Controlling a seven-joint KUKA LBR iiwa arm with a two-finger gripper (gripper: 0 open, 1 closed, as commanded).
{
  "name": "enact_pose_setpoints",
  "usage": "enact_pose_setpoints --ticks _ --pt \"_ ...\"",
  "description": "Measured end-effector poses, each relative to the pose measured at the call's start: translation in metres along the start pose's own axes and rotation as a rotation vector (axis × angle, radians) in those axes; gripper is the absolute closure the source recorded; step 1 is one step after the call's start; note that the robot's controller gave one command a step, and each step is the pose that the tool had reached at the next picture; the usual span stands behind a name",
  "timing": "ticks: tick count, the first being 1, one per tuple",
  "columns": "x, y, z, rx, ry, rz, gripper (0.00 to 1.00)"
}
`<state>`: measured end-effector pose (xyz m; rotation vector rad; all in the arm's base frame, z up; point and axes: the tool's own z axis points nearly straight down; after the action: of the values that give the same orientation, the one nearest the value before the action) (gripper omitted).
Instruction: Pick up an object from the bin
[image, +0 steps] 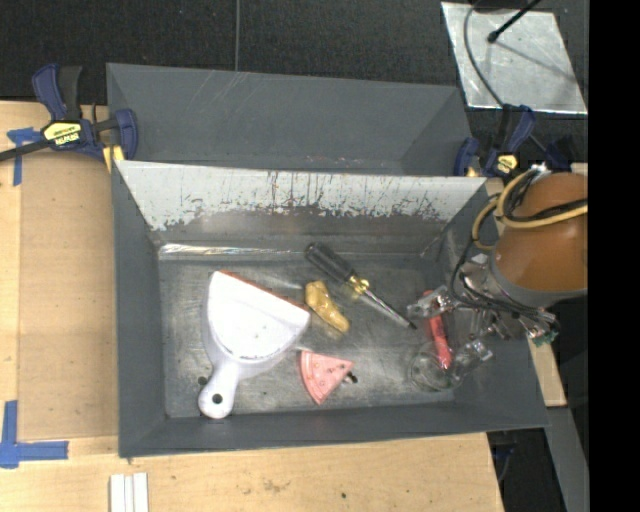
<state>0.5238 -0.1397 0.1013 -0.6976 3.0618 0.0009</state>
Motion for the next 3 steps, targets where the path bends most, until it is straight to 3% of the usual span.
enact_pose_setpoints --ticks 1,2,3 --pt "0.008 -0.008 0.024 -0.001 -0.009 -0.100 1.00" --pt "0.008 -0.008 0.024 -0.001 -0.009 -0.100 1.00" --pt "-0.064 -0.021 -0.047 0.002 -0.003 -0.354 1.00"
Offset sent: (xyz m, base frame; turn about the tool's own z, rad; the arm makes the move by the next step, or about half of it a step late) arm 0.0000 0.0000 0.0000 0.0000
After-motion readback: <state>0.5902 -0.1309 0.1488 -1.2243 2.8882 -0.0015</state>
